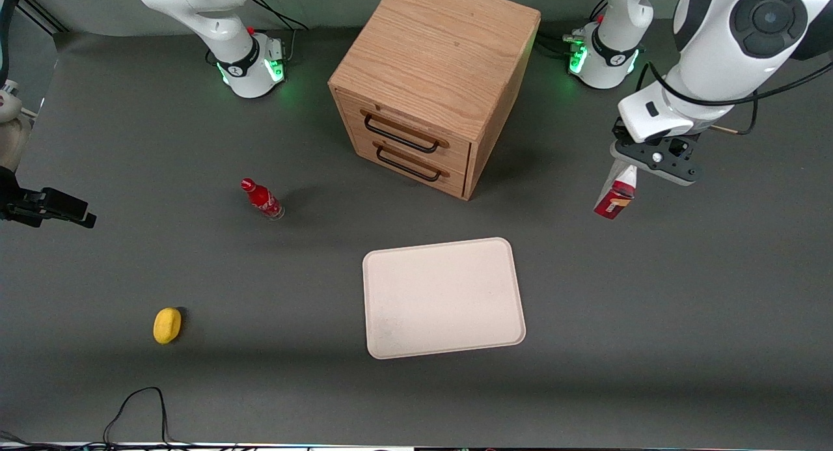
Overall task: Place red cookie box on tray
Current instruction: 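Carry the box over the white tray and lower it onto the tray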
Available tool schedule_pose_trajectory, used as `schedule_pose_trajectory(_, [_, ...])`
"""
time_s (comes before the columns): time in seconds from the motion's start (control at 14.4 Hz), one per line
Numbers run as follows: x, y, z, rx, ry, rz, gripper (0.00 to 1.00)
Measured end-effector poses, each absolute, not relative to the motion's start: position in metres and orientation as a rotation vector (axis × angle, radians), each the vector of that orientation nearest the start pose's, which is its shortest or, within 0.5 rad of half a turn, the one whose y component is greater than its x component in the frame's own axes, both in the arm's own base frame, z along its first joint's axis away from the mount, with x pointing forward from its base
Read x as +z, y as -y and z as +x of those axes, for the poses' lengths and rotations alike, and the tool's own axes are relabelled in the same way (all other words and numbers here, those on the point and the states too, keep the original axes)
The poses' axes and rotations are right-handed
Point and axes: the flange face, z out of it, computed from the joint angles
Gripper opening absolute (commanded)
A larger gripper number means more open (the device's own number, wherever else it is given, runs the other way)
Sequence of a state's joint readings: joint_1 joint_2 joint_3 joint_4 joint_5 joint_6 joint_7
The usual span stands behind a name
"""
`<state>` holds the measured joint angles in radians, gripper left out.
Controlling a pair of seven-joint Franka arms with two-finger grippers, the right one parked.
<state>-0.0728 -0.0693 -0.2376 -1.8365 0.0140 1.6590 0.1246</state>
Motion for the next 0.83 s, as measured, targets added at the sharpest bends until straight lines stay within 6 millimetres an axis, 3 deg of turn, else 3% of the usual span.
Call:
schedule_pose_trajectory(0.21, [0.563, 0.217, 0.541, 0.181, -0.432, -3.119, 0.0])
schedule_pose_trajectory(0.42, [0.539, 0.268, 0.577, 0.215, -0.237, -3.177, 0.0])
schedule_pose_trajectory(0.62, [0.494, 0.311, 0.611, 0.248, -0.14, -3.204, 0.0])
schedule_pose_trajectory(0.83, [0.417, 0.355, 0.638, 0.236, -0.07, -3.207, 0.0])
